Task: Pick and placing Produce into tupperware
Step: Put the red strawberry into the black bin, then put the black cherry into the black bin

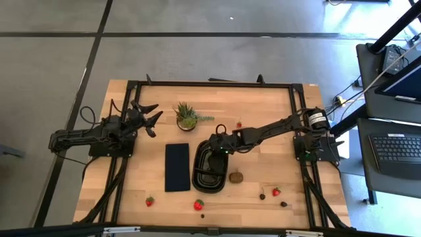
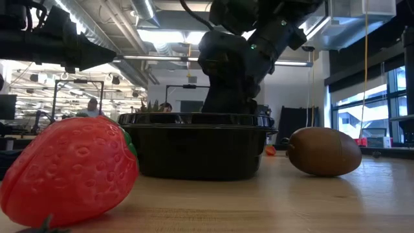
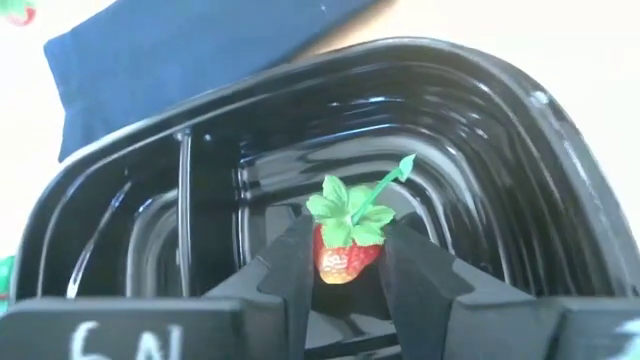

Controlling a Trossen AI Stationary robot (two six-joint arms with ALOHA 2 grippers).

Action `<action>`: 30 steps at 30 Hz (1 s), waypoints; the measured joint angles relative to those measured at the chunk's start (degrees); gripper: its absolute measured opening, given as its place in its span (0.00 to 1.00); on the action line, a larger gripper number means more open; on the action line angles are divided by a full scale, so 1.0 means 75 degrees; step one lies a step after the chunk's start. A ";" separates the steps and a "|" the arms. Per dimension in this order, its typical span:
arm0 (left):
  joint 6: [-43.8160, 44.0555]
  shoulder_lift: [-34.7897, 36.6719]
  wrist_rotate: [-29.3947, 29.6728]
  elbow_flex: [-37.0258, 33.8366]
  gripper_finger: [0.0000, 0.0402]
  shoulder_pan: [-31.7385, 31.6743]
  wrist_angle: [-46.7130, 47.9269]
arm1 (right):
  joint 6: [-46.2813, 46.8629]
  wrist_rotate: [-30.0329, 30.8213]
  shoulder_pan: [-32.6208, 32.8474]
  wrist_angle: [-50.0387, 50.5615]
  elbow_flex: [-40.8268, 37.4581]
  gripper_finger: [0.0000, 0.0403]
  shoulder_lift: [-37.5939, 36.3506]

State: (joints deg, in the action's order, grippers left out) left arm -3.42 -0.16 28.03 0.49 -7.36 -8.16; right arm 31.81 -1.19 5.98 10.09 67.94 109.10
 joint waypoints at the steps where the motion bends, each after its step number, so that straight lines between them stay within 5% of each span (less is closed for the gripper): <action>1: 0.0000 0.0000 0.0000 0.0000 0.43 -0.0001 -0.0001 | 0.0090 0.0000 0.0003 0.0015 0.0000 0.27 0.0000; 10: 0.0000 0.0000 -0.0002 0.0000 0.43 0.0001 -0.0003 | -0.0261 -0.0058 -0.0046 0.0043 0.0000 0.30 -0.0003; 22: -0.0015 0.0000 -0.0002 0.0000 0.43 -0.0002 -0.0006 | -0.0123 -0.0092 -0.0067 0.0072 0.0000 0.64 -0.0003; 30: -0.0017 0.0000 -0.0002 0.0000 0.43 0.0000 -0.0006 | 0.0042 -0.0232 -0.0161 0.1250 0.0052 0.70 -0.0840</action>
State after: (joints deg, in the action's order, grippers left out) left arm -3.55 -0.16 28.01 0.49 -7.37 -8.21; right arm 32.12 -2.93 4.78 19.46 68.34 102.80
